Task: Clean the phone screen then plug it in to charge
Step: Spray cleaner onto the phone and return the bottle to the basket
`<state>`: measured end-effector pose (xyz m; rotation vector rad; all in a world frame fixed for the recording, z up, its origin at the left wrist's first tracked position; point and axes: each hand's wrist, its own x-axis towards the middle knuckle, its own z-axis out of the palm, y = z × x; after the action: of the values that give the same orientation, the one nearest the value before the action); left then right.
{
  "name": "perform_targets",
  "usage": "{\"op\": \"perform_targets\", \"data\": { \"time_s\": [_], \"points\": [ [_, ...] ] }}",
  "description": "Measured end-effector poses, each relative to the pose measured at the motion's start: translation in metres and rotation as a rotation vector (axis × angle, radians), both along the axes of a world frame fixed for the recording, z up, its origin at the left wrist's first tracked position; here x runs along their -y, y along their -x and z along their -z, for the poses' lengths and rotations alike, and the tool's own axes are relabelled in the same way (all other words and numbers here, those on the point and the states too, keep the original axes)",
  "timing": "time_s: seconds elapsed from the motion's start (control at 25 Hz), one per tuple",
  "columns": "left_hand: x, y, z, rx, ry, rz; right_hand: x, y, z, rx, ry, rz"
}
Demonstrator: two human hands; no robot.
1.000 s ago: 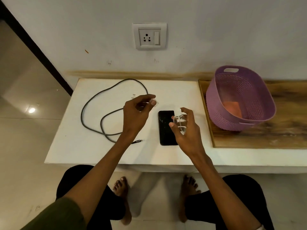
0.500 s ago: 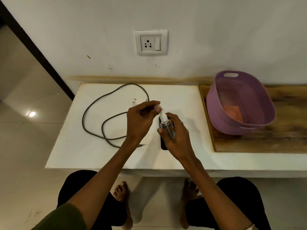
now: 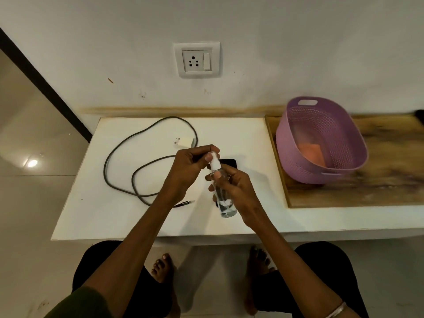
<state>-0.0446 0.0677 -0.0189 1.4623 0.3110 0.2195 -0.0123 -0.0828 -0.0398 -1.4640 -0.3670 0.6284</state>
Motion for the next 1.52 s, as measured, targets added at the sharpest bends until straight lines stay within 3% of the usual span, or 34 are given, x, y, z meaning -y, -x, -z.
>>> {"op": "perform_targets", "data": {
  "time_s": [0.12,0.24,0.36,0.48,0.68,0.72,0.84,0.96,1.04,1.16,1.24,1.36,1.44,1.52],
  "points": [
    [-0.001,0.001,-0.004,0.062,0.333,0.165,0.0,0.001,-0.004,-0.136,-0.155,-0.047],
    [-0.002,0.003,-0.002,0.114,0.242,0.129,-0.005,0.007,-0.001,0.116,0.013,0.077],
    [0.005,0.004,0.0,0.078,0.162,-0.065,-0.008,0.011,0.001,0.328,0.136,0.166],
    [0.009,0.0,0.001,0.031,0.125,-0.153,-0.009,0.009,0.0,0.274,0.08,0.136],
    [0.004,0.002,-0.005,0.05,0.37,0.081,-0.007,0.003,-0.007,-0.127,-0.15,-0.027],
    [0.007,0.002,-0.004,0.055,0.333,0.065,-0.007,0.002,-0.005,-0.096,-0.131,0.006],
    [0.017,0.002,-0.005,0.069,0.09,-0.104,-0.006,0.002,0.0,0.232,0.069,0.133],
    [0.02,-0.002,-0.006,0.016,0.055,-0.215,-0.007,0.001,0.001,0.316,0.121,0.137],
    [0.014,-0.003,-0.005,-0.012,0.096,-0.129,-0.001,-0.003,-0.004,0.183,0.047,0.016],
    [0.005,0.0,-0.008,0.086,0.355,0.175,0.007,-0.012,-0.01,-0.097,-0.094,-0.131],
    [0.009,0.001,-0.009,0.111,0.318,0.167,0.005,-0.011,-0.007,0.001,-0.006,-0.022],
    [0.022,-0.001,-0.006,0.074,0.129,-0.073,-0.002,-0.006,-0.004,0.209,0.177,0.141],
    [0.024,-0.003,-0.003,0.033,0.111,-0.087,-0.002,-0.007,-0.007,0.158,0.178,0.086],
    [0.017,-0.004,-0.004,0.022,0.134,0.046,-0.004,-0.006,-0.013,0.004,0.104,0.013]
  ]
}}
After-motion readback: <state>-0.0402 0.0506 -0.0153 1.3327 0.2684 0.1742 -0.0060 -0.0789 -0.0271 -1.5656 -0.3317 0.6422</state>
